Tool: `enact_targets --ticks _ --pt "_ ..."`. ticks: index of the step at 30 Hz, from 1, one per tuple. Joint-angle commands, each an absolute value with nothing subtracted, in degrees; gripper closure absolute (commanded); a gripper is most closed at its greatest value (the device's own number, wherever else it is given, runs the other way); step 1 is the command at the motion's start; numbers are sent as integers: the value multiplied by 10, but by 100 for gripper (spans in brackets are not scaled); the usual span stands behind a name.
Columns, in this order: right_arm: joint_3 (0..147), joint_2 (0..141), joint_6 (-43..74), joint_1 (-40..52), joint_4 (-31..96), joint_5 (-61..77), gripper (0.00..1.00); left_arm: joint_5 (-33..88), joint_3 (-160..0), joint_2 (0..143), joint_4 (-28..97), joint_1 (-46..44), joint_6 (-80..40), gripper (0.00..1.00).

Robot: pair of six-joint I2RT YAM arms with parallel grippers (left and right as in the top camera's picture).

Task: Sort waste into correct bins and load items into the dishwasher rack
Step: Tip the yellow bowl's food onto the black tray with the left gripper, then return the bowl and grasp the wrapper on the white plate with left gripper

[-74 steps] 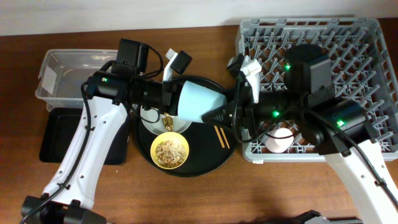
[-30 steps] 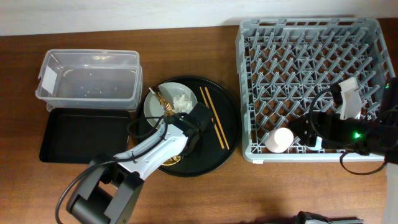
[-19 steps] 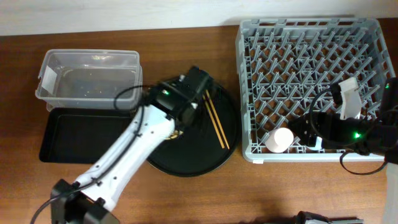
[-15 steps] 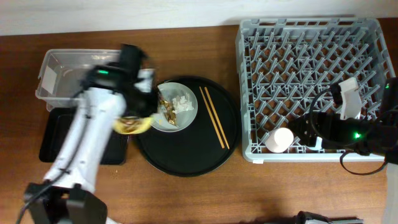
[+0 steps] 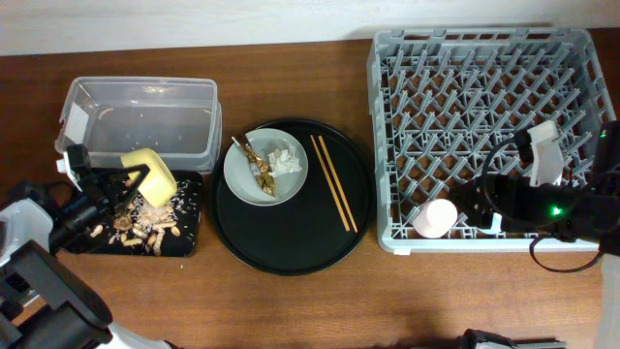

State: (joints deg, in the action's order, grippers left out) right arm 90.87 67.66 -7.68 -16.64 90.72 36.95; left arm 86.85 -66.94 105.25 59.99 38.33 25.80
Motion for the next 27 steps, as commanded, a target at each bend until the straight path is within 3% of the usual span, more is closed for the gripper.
enact_targets --ticks 1,2,3,4,5,8,9,11,13,15,17,18,20,22,23,24,26,27 --pt "913 674 -81 -168 909 369 14 902 -665 1065 688 379 299 100" --pt "913 674 -81 -168 909 369 14 854 -665 1063 657 376 357 100" --pt "913 674 -81 -168 911 368 14 869 -665 1074 688 377 283 100" --pt "913 674 -81 -168 912 369 14 898 -667 1071 707 374 398 100" --pt "913 674 -81 -168 912 369 14 872 -667 1073 705 376 328 100" --pt "913 674 -81 -168 912 369 14 877 -668 1054 817 365 428 100" --pt "913 674 -81 -168 911 369 14 851 -669 1039 845 349 481 100" --pt "913 674 -81 -168 911 369 14 791 -673 1015 858 311 475 100" --pt "913 674 -81 -168 911 369 14 680 -693 971 834 211 346 100" --pt "913 675 -81 -168 911 368 14 420 -699 912 669 -1 9 100" --pt "913 677 -81 -168 911 368 14 233 -698 913 605 -170 -129 100" --pt "913 677 -81 -168 911 368 14 87 -698 930 573 -299 -214 100" --pt "913 677 -81 -168 911 368 14 -85 -698 976 533 -429 -270 100" --pt "913 677 -81 -168 911 368 14 -116 -698 1014 518 -471 -274 99" --pt "913 677 -81 -168 912 368 14 -117 -698 1021 516 -474 -274 72" --pt "913 677 -81 -168 911 368 14 -119 -706 1020 519 -473 -258 53" --pt "913 677 -81 -168 911 368 14 -121 -793 1020 587 -473 -213 25" --pt "913 677 -81 -168 911 368 14 -162 -843 1020 609 -469 -184 19"
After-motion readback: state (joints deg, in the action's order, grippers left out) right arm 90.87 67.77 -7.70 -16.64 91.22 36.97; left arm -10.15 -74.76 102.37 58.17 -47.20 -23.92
